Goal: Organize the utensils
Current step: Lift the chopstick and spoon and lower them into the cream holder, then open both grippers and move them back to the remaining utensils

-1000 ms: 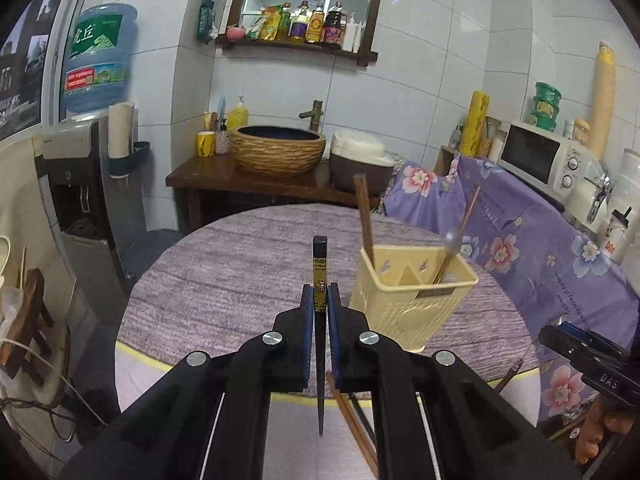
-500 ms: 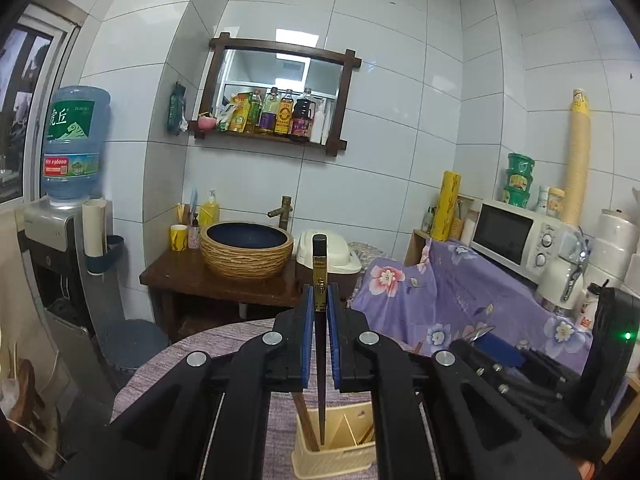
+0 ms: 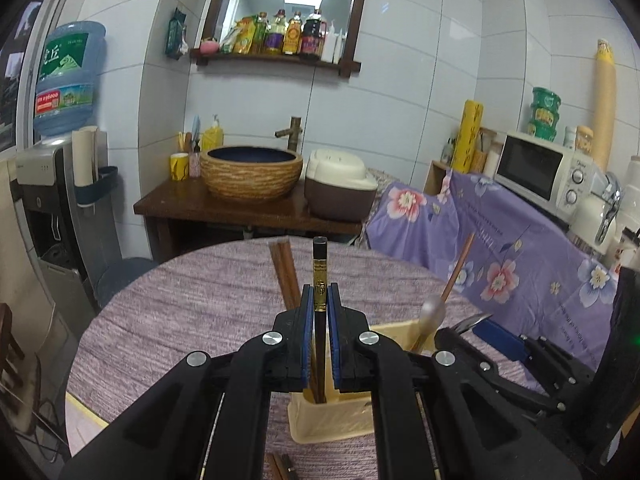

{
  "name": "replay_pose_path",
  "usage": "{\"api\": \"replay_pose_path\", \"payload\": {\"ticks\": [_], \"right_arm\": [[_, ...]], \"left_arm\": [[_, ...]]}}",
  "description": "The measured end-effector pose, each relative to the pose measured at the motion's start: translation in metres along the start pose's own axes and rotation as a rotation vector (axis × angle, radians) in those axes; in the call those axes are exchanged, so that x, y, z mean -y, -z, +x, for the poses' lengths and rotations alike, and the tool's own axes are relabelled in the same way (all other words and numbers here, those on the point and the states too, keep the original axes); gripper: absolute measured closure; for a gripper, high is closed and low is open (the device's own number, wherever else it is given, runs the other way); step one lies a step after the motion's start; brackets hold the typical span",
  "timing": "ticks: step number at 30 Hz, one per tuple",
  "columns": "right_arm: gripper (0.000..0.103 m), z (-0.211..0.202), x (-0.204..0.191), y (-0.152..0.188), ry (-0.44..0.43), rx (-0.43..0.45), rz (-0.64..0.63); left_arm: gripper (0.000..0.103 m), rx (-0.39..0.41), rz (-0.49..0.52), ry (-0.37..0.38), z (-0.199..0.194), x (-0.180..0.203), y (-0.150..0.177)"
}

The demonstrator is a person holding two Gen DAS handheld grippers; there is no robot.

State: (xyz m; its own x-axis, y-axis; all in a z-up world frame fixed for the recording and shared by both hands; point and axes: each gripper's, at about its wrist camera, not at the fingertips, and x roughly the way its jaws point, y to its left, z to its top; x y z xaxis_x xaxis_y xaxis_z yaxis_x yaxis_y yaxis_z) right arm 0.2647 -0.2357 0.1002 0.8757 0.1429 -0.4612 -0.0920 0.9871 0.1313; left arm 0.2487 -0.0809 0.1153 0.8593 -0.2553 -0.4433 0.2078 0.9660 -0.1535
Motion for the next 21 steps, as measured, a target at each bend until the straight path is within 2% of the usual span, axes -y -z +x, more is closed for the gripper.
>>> {"api": "replay_pose_path", "payload": {"ticks": [3,6,9,10,11,12,14,16,18,21], "right_arm": [[0.055,0.006,0.003,0.008,0.006,-0.007,0.009],[0.055,0.005,0.004,0.009,0.009,0.000,0.007],[0.055,0.005,0.004,0.008,0.009,-0.002,0.009],[0.054,0.003,0.005,0.008,0.004,0.008,0.014],[0.043,0.000,0.005,0.008,0.002,0.017,0.019],[0.039,-0.005,0.006,0.009,0.008,0.030,0.029],[0.037,-0.016,0.007,0.011,0.027,0.050,0.036],[0.037,-0.026,0.007,0.018,0.073,0.041,0.043],[0.037,-0.034,0.005,0.032,0.094,0.003,0.041],[0.037,-0.037,-0.002,0.063,0.117,-0.080,0.020]], "left_arm": [[0.095,-0.034,-0.006,-0.004,0.009,-0.004,0.011],[0.095,-0.006,0.019,-0.024,0.009,-0.003,0.014],[0.095,-0.022,0.011,-0.003,0.008,-0.003,0.011],[0.094,-0.024,0.006,0.002,0.007,-0.004,0.011],[0.093,-0.022,0.004,0.009,0.004,-0.004,0.011],[0.091,-0.014,0.008,0.008,-0.001,-0.004,0.011],[0.066,0.010,0.020,-0.003,-0.013,-0.006,0.015],[0.056,0.031,0.022,-0.024,-0.024,-0.009,0.023],[0.056,0.015,0.023,-0.047,-0.032,-0.015,0.037],[0.056,-0.071,0.017,-0.068,-0.033,-0.024,0.068]]}}
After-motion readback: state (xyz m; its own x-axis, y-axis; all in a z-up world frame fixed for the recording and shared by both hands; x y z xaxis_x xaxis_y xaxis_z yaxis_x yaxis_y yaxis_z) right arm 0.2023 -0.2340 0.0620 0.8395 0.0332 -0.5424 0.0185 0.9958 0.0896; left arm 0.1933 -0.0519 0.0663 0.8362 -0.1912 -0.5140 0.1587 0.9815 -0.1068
